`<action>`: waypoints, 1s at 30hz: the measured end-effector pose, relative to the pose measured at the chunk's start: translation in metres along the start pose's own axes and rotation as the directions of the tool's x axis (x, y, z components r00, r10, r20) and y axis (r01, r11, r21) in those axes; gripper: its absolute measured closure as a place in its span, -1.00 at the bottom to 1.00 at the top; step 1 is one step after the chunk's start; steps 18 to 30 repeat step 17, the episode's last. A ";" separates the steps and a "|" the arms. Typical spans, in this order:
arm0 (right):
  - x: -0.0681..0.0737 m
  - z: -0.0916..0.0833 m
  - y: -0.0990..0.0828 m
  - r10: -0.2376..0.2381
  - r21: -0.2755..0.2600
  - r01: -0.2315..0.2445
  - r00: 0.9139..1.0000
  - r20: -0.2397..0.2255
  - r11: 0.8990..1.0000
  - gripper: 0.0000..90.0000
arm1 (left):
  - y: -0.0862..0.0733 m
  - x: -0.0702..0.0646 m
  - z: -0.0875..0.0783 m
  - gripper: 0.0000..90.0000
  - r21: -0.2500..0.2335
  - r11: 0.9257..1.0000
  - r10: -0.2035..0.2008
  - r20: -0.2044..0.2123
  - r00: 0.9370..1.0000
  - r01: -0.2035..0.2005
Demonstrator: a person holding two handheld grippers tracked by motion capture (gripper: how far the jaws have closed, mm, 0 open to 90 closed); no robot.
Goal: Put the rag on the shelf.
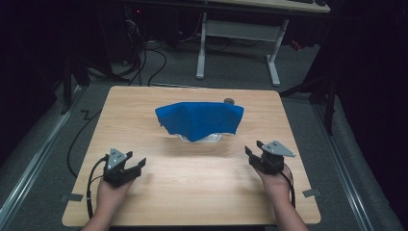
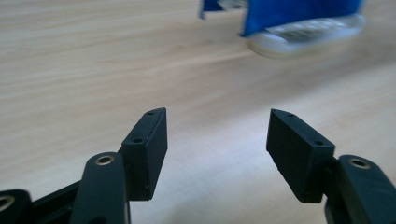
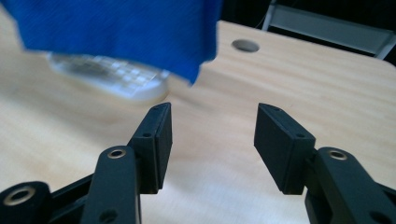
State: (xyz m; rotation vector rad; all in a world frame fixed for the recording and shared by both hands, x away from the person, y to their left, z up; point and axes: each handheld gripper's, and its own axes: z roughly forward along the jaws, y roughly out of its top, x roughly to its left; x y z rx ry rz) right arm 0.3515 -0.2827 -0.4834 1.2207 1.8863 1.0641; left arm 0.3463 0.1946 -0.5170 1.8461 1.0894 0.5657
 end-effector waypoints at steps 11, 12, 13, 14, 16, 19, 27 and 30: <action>0.033 -0.033 -0.035 -0.026 0.018 0.027 0.998 -0.054 0.999 -0.03 | -0.020 -0.038 -0.030 -0.20 0.020 0.999 0.027 0.035 0.999 -0.027; 0.032 -0.030 -0.036 -0.004 0.029 0.006 0.998 -0.058 1.000 -0.04 | -0.019 -0.036 -0.027 -0.20 0.033 0.999 0.004 0.041 0.999 -0.006; 0.031 -0.027 -0.037 0.010 0.045 -0.008 0.998 -0.060 0.999 -0.05 | -0.020 -0.035 -0.025 -0.20 0.036 0.999 -0.008 0.046 0.999 0.006; 0.030 -0.027 -0.038 0.008 0.048 -0.004 0.998 -0.063 0.999 -0.05 | -0.021 -0.034 -0.024 -0.20 0.041 0.999 -0.010 0.046 0.999 0.009; 0.029 -0.027 -0.040 -0.001 0.052 0.004 0.998 -0.064 0.999 -0.05 | -0.022 -0.034 -0.024 -0.19 0.046 0.999 -0.008 0.039 0.999 0.006; 0.028 -0.027 -0.040 0.002 0.054 0.001 0.998 -0.059 0.999 -0.05 | -0.022 -0.033 -0.023 -0.19 0.047 0.999 -0.011 0.039 0.999 0.009; 0.028 -0.027 -0.040 0.002 0.054 0.001 0.998 -0.059 0.999 -0.05 | -0.022 -0.033 -0.023 -0.19 0.047 0.999 -0.011 0.039 0.999 0.009; 0.028 -0.027 -0.040 0.002 0.054 0.001 0.998 -0.059 0.999 -0.05 | -0.022 -0.033 -0.023 -0.19 0.047 0.999 -0.011 0.039 0.999 0.009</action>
